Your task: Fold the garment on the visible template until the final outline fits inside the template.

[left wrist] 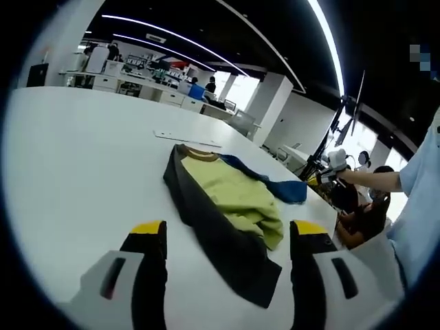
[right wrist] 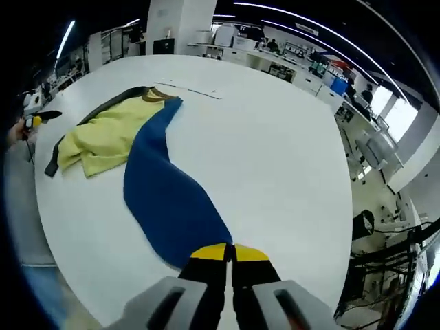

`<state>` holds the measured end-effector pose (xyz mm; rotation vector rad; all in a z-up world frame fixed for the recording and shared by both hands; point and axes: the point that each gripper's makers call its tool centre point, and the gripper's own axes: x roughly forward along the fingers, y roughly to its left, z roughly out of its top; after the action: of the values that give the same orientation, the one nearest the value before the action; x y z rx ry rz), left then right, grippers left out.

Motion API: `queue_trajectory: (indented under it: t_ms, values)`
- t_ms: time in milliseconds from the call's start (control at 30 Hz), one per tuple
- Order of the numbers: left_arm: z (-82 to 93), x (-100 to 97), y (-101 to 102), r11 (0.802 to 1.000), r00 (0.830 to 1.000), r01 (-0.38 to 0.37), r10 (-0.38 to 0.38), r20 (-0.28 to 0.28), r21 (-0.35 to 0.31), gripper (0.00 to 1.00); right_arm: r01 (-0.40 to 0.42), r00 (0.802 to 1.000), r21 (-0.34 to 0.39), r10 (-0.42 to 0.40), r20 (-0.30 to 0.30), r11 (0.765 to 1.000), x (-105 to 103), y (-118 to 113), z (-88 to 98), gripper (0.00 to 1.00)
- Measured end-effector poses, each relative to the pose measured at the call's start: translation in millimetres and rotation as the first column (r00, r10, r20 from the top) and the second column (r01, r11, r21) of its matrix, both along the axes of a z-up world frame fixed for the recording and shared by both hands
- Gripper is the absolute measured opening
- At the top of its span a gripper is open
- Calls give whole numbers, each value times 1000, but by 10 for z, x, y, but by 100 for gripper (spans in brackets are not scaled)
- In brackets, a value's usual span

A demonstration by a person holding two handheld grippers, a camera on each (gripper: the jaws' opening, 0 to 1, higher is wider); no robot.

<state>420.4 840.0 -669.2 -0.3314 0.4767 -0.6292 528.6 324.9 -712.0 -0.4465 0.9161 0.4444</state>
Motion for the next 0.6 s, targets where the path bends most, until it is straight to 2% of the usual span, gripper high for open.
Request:
queue_trajectory:
  t_ms: [133, 200, 333, 600]
  values:
    - [28, 70, -22, 1000, 1000, -4, 4, -1, -11, 70, 11, 1000, -13, -11, -25, 1000, 164, -124, -80, 0]
    - [24, 94, -41, 1000, 1000, 1, -1, -4, -9, 70, -4, 999, -59, 1, -36, 998, 237, -228, -126, 0]
    - [11, 153, -81, 1000, 1000, 5, -5, -10, -12, 70, 12, 998, -66, -16, -61, 998, 392, -401, -204, 0]
    - [-29, 254, -165, 999, 1000, 2, -3, -22, -32, 70, 66, 997, -88, -70, -37, 994, 830, -718, -217, 0]
